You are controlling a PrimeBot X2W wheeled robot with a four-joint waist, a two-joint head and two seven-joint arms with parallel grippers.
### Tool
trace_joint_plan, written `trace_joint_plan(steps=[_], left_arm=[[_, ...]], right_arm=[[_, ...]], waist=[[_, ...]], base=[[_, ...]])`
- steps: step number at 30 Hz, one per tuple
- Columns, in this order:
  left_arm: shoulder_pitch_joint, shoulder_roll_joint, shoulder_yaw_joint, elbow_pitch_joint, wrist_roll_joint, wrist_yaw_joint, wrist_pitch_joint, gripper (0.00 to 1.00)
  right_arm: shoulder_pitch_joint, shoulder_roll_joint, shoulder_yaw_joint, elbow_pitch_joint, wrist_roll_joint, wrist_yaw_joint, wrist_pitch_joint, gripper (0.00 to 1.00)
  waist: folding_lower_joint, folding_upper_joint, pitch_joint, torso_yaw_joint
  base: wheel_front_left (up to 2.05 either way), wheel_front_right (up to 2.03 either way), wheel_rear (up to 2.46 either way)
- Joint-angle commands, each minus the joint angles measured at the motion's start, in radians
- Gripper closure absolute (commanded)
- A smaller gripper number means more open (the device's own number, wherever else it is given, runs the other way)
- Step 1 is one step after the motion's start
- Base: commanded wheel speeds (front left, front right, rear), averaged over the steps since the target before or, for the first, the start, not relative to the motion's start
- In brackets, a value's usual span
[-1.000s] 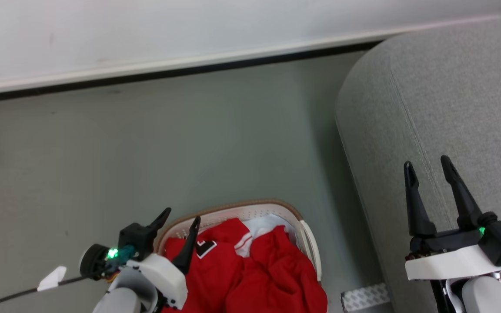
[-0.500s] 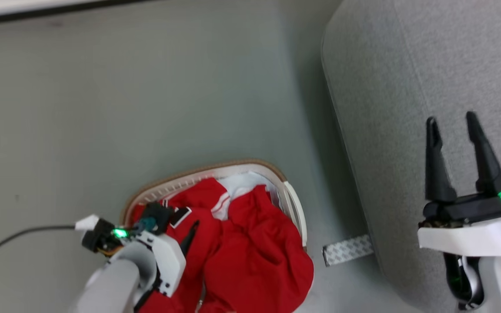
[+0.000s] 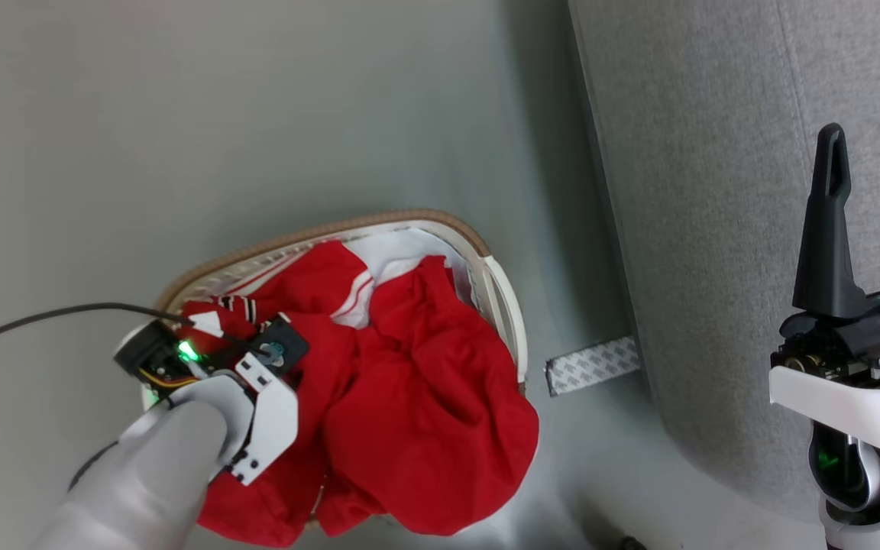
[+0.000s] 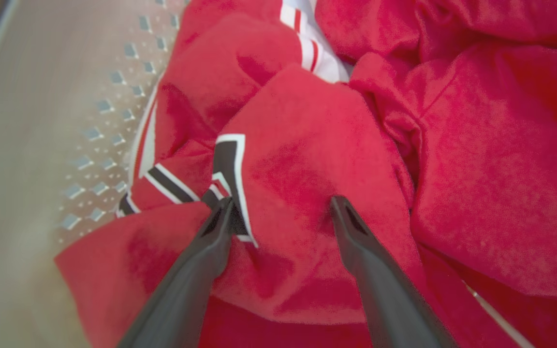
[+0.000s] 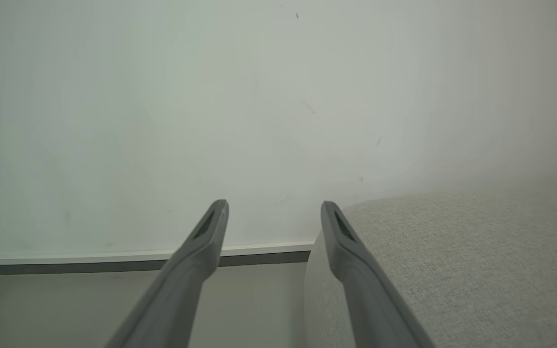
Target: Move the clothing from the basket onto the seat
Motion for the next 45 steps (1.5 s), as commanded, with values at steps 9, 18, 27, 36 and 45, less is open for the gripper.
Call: trace_joint_plan(steps=[9, 18, 27, 36, 45], left_arm=[[-0.056, -0.004, -0.111, 0.110, 0.060, -0.001, 0.028, 0.00], [-0.095, -0.032, -0.130, 0.162, 0.046, 0.006, -0.027, 1.00], [-0.061, -0.086, -0.116, 0.191, 0.003, 0.011, -0.090, 1.00], [0.010, -0.158, -0.055, 0.197, -0.105, 0.012, -0.183, 1.00], [0.100, -0.197, 0.033, 0.120, -0.238, 0.003, -0.237, 1.00]], right_arm=[[-0.006, 0.000, -0.002, -0.014, 0.032, -0.002, -0.002, 0.00], [-0.014, 0.000, 0.000, 0.008, 0.033, -0.002, -0.002, 0.00], [-0.003, 0.000, 0.006, 0.052, -0.005, -0.002, -0.002, 0.00], [0.035, 0.000, 0.016, 0.103, -0.054, -0.002, -0.002, 0.00], [0.079, -0.001, 0.028, 0.166, -0.090, -0.002, -0.002, 0.00]], waist=[[-0.0003, 0.0000, 0.083, -0.037], [-0.0003, 0.0000, 0.072, -0.024], [-0.0003, 0.0000, -0.031, 0.001], [-0.0003, 0.0000, -0.231, 0.060], [-0.0003, 0.0000, -0.410, 0.122]], base=[[0.00, 0.00, 0.00], [0.00, 0.00, 0.00], [0.00, 0.00, 0.00], [0.00, 0.00, 0.00], [0.00, 0.00, 0.00]])
